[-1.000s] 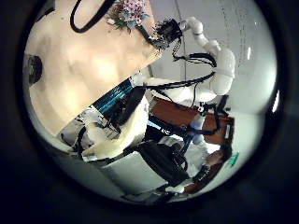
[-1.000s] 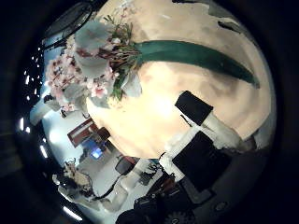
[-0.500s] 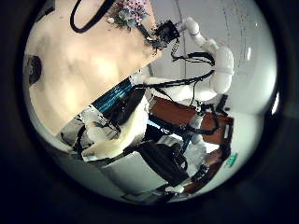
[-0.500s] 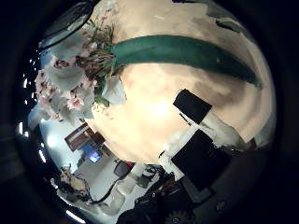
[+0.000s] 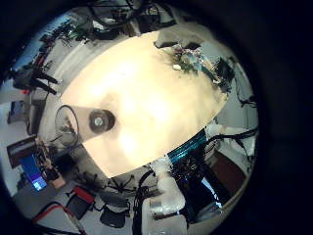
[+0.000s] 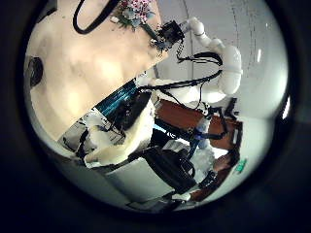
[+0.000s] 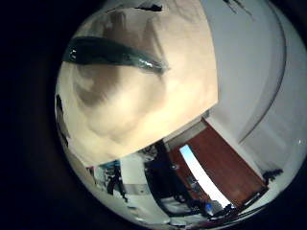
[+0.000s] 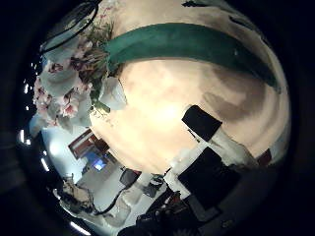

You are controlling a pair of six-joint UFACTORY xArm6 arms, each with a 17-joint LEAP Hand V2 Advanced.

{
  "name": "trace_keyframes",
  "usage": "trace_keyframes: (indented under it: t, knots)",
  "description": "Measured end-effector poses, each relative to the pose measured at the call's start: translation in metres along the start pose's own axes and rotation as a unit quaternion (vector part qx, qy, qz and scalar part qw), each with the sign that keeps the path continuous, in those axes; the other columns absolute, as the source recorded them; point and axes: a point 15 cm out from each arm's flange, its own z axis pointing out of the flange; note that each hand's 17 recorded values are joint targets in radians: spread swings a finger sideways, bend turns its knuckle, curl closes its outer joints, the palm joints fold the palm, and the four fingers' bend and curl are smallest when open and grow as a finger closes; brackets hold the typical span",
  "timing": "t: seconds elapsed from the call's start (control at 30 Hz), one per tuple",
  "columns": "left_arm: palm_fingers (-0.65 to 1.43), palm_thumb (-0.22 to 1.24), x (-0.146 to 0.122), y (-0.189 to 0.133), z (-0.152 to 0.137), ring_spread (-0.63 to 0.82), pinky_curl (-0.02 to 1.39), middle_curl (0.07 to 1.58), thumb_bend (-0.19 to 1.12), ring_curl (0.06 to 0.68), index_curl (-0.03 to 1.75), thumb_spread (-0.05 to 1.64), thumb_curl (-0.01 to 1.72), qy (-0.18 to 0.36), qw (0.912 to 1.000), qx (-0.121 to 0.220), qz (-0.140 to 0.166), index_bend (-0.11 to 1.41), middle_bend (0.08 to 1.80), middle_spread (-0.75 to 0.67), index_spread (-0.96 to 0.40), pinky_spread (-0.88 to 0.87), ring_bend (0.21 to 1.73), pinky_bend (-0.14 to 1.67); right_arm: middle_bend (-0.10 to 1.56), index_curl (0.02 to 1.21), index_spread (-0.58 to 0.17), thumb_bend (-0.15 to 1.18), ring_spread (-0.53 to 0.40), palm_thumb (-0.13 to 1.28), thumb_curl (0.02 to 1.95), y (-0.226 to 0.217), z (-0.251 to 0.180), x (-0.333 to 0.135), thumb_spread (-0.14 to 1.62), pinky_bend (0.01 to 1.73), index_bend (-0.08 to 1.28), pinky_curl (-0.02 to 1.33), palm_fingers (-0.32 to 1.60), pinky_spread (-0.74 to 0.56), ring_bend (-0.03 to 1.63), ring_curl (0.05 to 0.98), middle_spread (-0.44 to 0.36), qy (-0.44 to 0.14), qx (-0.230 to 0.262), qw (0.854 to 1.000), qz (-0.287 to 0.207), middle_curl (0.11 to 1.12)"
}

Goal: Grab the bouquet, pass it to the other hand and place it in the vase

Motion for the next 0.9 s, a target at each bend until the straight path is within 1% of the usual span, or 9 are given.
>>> trace_keyframes:
  t: [0.1,0.23,0.4,0.5,0.57,0.6,0.7,0.87,0.9]
  knots:
    - [0.37,0.26,0.001,0.0,0.0,0.31,0.0,0.39,-0.02,0.154,0.43,1.21,0.29,0.0,1.0,0.0,0.0,0.19,0.2,0.1,-0.11,0.37,0.55,0.59,0.34,0.44,-0.204,-0.02,0.081,0.7,0.43,-0.001,0.006,0.001,1.03,0.49,0.22,0.24,0.36,0.36,0.69,0.25,0.105,-0.001,-0.007,1.0,0.002,0.39]
    - [0.37,0.26,0.004,-0.001,-0.001,0.31,0.0,0.39,-0.02,0.154,0.43,1.21,0.29,-0.002,1.0,0.0,0.001,0.19,0.2,0.1,-0.11,0.37,0.55,0.59,0.37,0.43,-0.206,-0.02,0.047,0.71,0.43,-0.003,0.008,0.0,1.03,0.47,0.19,0.22,0.41,0.34,0.71,0.252,0.086,0.0,-0.008,1.0,0.001,0.4]
    - [0.37,0.26,0.006,-0.002,-0.001,0.31,0.0,0.39,-0.02,0.153,0.44,1.21,0.29,-0.003,1.0,0.0,0.004,0.19,0.2,0.1,-0.11,0.37,0.55,0.59,0.41,0.42,-0.197,-0.02,-0.033,0.71,0.43,-0.004,0.009,0.0,1.03,0.46,0.18,0.21,0.48,0.28,0.78,0.272,0.038,0.0,-0.008,1.0,0.002,0.42]
    - [0.37,0.26,0.006,-0.003,0.0,0.31,0.0,0.39,-0.02,0.153,0.44,1.21,0.29,-0.003,1.0,-0.002,0.003,0.19,0.2,0.1,-0.11,0.37,0.55,0.59,0.46,0.42,-0.211,-0.02,-0.088,0.73,0.43,-0.007,0.012,0.001,1.03,0.46,0.19,0.19,0.56,0.22,0.82,0.279,-0.003,0.0,-0.006,1.0,0.001,0.43]
    - [0.37,0.26,0.007,-0.003,0.0,0.31,0.0,0.39,-0.02,0.153,0.44,1.21,0.29,-0.003,1.0,-0.002,0.003,0.19,0.2,0.1,-0.11,0.37,0.54,0.59,0.5,0.43,-0.237,-0.02,-0.137,0.74,0.44,-0.009,0.011,0.001,1.02,0.47,0.21,0.19,0.67,0.15,0.86,0.293,-0.042,0.001,-0.002,1.0,0.001,0.45]
    - [0.37,0.26,0.007,-0.003,0.0,0.31,0.0,0.39,-0.02,0.153,0.44,1.21,0.29,-0.003,1.0,-0.002,0.003,0.19,0.2,0.1,-0.11,0.37,0.54,0.59,0.5,0.42,-0.25,-0.02,-0.17,0.75,0.44,-0.01,0.011,0.003,1.02,0.52,0.2,0.18,0.75,0.09,0.89,0.296,-0.063,0.004,-0.001,1.0,0.0,0.45]
    - [0.37,0.26,0.007,-0.002,0.0,0.31,0.0,0.39,-0.02,0.153,0.44,1.21,0.29,-0.004,1.0,-0.001,0.003,0.19,0.2,0.1,-0.11,0.37,0.54,0.59,0.53,0.45,-0.298,-0.01,-0.233,0.78,0.45,-0.011,0.011,0.005,1.02,0.65,0.2,0.2,0.89,-0.08,0.92,0.319,-0.127,0.015,0.002,1.0,-0.004,0.48]
    - [0.37,0.26,0.007,-0.002,0.0,0.31,0.0,0.39,-0.02,0.152,0.44,1.21,0.29,-0.003,1.0,-0.001,0.003,0.19,0.2,0.1,-0.11,0.37,0.54,0.59,0.56,0.5,-0.361,-0.02,-0.291,0.82,0.46,-0.012,0.011,0.001,1.0,0.76,0.22,0.23,0.95,-0.29,0.96,0.359,-0.206,0.024,0.001,1.0,-0.01,0.53]
    - [0.37,0.26,0.007,-0.002,0.0,0.31,0.0,0.39,-0.02,0.152,0.44,1.21,0.29,-0.003,1.0,-0.002,0.003,0.19,0.2,0.1,-0.11,0.37,0.54,0.59,0.56,0.5,-0.369,-0.02,-0.299,0.83,0.46,-0.012,0.012,0.001,0.99,0.77,0.22,0.23,0.96,-0.3,0.96,0.363,-0.212,0.024,0.0,1.0,-0.011,0.53]
